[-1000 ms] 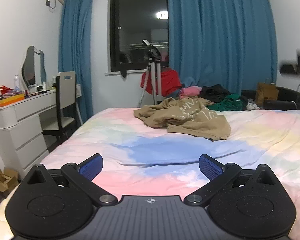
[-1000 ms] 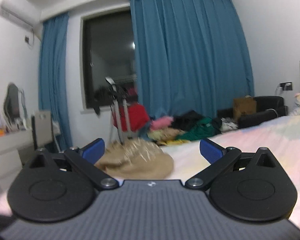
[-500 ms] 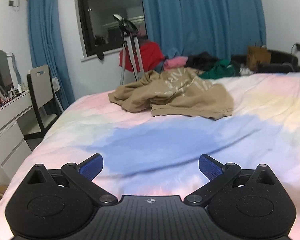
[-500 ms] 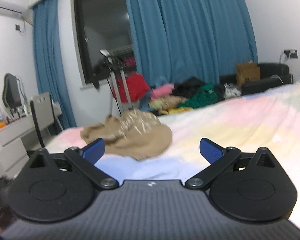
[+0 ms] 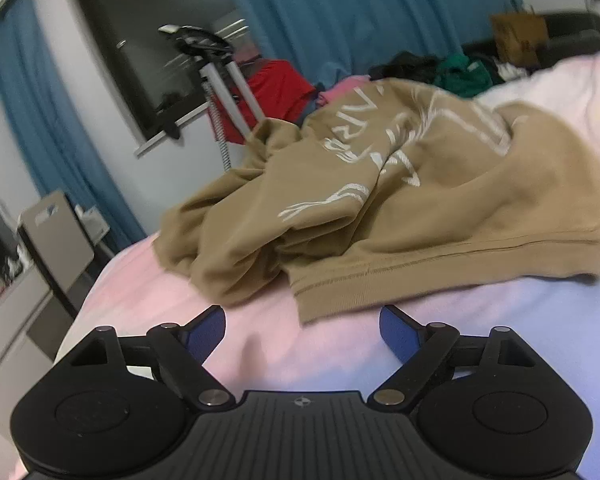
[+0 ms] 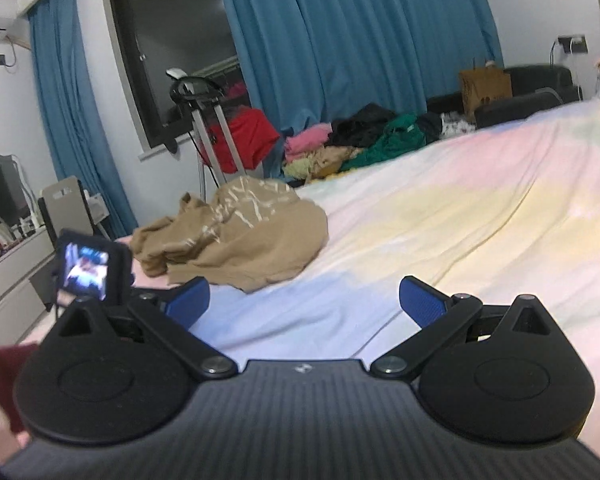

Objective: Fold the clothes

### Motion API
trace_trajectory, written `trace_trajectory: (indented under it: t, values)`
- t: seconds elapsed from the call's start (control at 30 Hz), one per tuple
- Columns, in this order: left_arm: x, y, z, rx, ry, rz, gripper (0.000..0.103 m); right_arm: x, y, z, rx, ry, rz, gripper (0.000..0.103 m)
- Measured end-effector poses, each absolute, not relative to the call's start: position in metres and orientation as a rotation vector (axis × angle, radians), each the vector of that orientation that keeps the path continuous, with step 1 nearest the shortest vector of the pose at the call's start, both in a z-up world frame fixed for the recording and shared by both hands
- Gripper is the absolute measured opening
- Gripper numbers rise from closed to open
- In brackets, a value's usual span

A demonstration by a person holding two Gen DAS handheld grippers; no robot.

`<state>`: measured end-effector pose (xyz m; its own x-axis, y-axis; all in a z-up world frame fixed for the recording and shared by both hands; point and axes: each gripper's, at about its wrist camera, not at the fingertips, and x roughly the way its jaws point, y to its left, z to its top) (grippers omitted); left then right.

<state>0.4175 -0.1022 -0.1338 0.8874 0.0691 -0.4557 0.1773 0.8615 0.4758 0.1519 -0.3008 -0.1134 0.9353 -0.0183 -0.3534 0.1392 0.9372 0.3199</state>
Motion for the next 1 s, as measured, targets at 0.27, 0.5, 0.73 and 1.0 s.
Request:
trace_trajectory:
  t: [0.27, 0.5, 0.73, 1.0]
  values:
    - [0.426, -0.113, -0.123, 0.59, 0.371, -0.089, 0.011, 0.177, -0.298, -0.144, 0.337, 0.385, -0.091, 0.103]
    - [0.328, -0.116, -0.062, 0.527, 0.211, -0.222, 0.003, 0.171, -0.288, -0.139, 0.284, 0.324, -0.105, 0.103]
    - [0.206, -0.11, -0.003, 0.432, 0.163, -0.305, 0.003, 0.149, -0.275, -0.119, 0.231, 0.246, -0.079, 0.103]
    - [0.085, -0.084, 0.04, 0.299, 0.118, -0.397, 0.003, 0.092, -0.243, -0.097, 0.181, 0.224, 0.063, 0.103]
